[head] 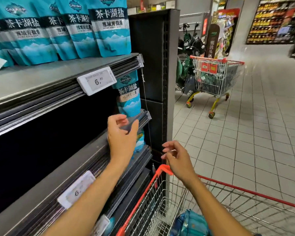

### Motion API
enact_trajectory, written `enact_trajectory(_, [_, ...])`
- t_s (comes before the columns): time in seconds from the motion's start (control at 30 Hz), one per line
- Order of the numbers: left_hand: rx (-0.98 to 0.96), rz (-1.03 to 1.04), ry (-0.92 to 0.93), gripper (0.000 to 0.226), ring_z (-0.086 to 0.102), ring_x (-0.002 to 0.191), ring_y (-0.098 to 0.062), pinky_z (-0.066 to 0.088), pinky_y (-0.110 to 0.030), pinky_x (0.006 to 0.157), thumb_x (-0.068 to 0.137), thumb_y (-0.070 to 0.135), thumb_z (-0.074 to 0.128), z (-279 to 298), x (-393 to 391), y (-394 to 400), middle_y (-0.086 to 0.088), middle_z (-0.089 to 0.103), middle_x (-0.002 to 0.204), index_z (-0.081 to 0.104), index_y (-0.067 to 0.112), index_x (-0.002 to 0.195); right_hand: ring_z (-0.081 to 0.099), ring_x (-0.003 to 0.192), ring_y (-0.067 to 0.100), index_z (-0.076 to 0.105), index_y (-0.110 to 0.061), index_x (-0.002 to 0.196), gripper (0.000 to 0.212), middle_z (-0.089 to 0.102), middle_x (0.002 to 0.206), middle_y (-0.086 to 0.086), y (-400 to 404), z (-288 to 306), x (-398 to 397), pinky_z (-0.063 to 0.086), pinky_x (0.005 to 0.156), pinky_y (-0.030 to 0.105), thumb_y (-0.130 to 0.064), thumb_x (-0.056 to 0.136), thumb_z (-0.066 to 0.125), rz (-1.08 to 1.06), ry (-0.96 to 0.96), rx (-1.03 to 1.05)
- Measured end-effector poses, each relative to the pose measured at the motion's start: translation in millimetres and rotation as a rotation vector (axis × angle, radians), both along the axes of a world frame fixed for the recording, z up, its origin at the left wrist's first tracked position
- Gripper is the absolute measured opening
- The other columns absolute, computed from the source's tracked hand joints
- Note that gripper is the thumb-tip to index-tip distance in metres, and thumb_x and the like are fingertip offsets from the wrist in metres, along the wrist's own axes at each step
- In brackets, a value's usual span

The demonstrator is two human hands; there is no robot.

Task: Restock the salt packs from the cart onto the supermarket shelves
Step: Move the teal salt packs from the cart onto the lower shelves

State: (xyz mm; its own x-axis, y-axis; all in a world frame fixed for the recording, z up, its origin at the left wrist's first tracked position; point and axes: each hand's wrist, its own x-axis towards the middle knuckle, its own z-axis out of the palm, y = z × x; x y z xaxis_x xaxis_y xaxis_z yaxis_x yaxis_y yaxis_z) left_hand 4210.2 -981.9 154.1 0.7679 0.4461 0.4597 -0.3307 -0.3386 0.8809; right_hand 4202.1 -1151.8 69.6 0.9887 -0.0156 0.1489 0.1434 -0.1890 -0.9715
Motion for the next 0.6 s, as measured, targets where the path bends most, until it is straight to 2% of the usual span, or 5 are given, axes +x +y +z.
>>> enact_trajectory(0.1, [0.067,-0.140,0.012,0.026,0.058,0.085,-0.011,0.049,-0.030,0.073,0.086,0.018,0.072,-36.6,-51.8,-33.6,0.001,0.058,0.101,0.054,0.016,0.104,0.069,0.087,0.016,0.062,-0.027,0.098,0.029,0.065,0.099,-0.001,-30.3,-8.0,-40.3,0.056,0.078,0.029,0.001,0.095,0.053,-0.074,0.055,-0.034])
enact_trajectory(0.2, [0.013,-0.309,0.156,0.017,0.057,0.082,-0.010,0.047,-0.024,0.068,0.091,0.010,0.066,-89.8,-91.3,-71.2,0.001,0.059,0.096,0.053,0.014,0.102,0.071,0.077,0.013,0.063,-0.026,0.095,0.021,0.069,0.092,-0.001,-65.3,-30.6,-85.5,0.053,0.065,0.021,-0.006,0.096,0.058,-0.189,0.099,-0.034])
enact_trajectory(0.33, [-0.008,-0.567,0.574,0.012,0.059,0.078,-0.009,0.045,-0.012,0.058,0.096,0.004,0.056,-171.9,-125.7,-117.6,0.000,0.058,0.090,0.050,0.013,0.100,0.068,0.080,0.021,0.064,-0.024,0.092,0.017,0.069,0.092,0.006,-122.5,-94.3,-148.3,0.051,0.061,0.019,-0.010,0.098,0.058,-0.368,0.270,-0.010])
enact_trajectory(0.47, [0.042,-0.703,1.055,0.005,0.055,0.070,-0.024,0.046,-0.023,0.053,0.098,0.003,0.052,-255.6,-142.9,-159.7,-0.011,0.053,0.091,0.047,0.004,0.099,0.062,0.078,0.024,0.063,-0.009,0.096,0.008,0.064,0.088,0.015,-178.0,-185.2,-204.6,0.050,0.071,0.037,-0.013,0.100,0.057,-0.451,0.497,-0.063])
enact_trajectory(0.6, [0.338,-0.693,1.326,0.036,0.045,0.058,-0.017,0.036,-0.025,0.056,0.096,0.010,0.054,-343.5,-151.8,-183.0,-0.003,0.046,0.063,0.040,0.019,0.064,0.061,0.067,0.010,0.057,-0.013,0.084,0.016,0.064,0.079,0.011,-216.0,-284.7,-249.7,0.050,0.068,0.037,-0.016,0.100,0.057,-0.483,0.755,-0.058])
